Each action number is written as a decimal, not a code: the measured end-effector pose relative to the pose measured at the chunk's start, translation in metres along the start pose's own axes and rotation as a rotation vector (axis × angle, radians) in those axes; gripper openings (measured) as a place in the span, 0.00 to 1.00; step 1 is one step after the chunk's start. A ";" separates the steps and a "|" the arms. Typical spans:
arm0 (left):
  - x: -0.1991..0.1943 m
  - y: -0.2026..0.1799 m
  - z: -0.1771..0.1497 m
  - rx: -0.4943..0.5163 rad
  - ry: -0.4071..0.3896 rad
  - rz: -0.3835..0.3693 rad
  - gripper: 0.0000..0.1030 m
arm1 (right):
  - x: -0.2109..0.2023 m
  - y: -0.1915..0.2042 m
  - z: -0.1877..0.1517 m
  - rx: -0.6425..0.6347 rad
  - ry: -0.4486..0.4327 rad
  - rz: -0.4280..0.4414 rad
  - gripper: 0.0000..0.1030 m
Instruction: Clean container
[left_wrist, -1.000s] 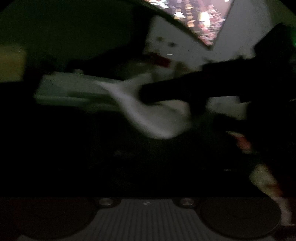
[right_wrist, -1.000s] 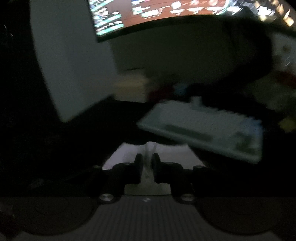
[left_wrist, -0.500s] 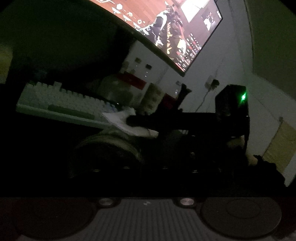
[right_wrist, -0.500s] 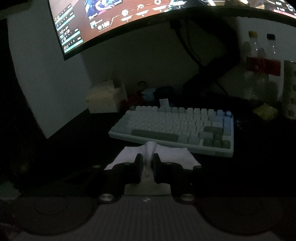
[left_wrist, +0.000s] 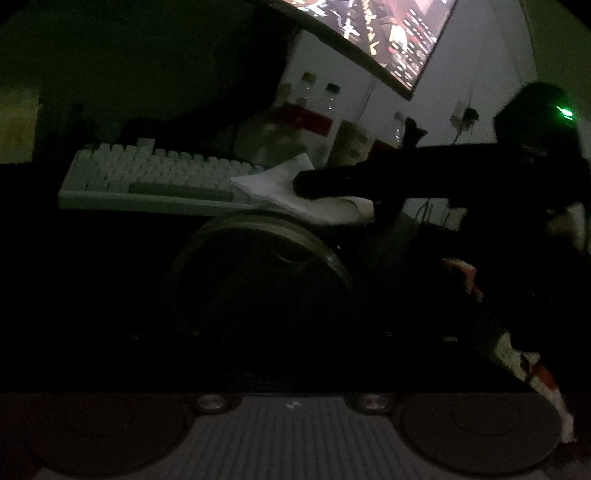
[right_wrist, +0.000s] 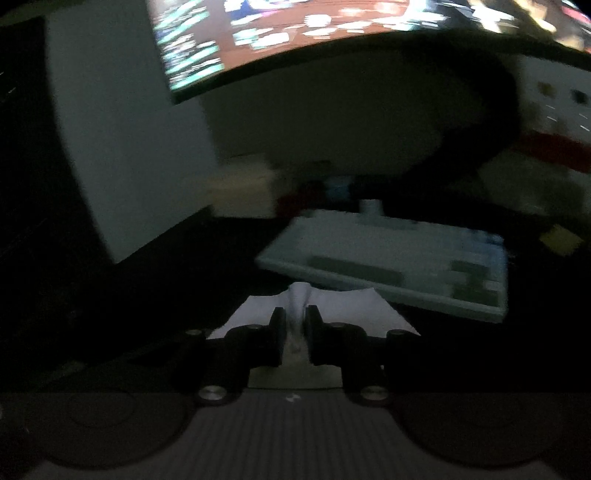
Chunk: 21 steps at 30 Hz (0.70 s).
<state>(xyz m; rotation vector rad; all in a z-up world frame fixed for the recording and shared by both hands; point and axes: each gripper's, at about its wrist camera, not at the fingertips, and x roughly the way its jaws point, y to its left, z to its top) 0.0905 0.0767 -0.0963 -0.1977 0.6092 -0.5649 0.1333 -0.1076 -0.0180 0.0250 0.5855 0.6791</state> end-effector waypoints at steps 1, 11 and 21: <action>0.000 0.001 0.000 -0.005 -0.001 0.003 0.59 | 0.000 0.007 -0.001 -0.021 0.003 0.019 0.14; -0.001 0.004 0.002 -0.017 0.005 0.028 0.69 | 0.012 -0.017 0.012 0.000 0.051 -0.075 0.13; -0.001 0.012 0.005 -0.051 -0.019 0.055 0.66 | 0.007 0.009 0.015 -0.016 0.115 0.061 0.10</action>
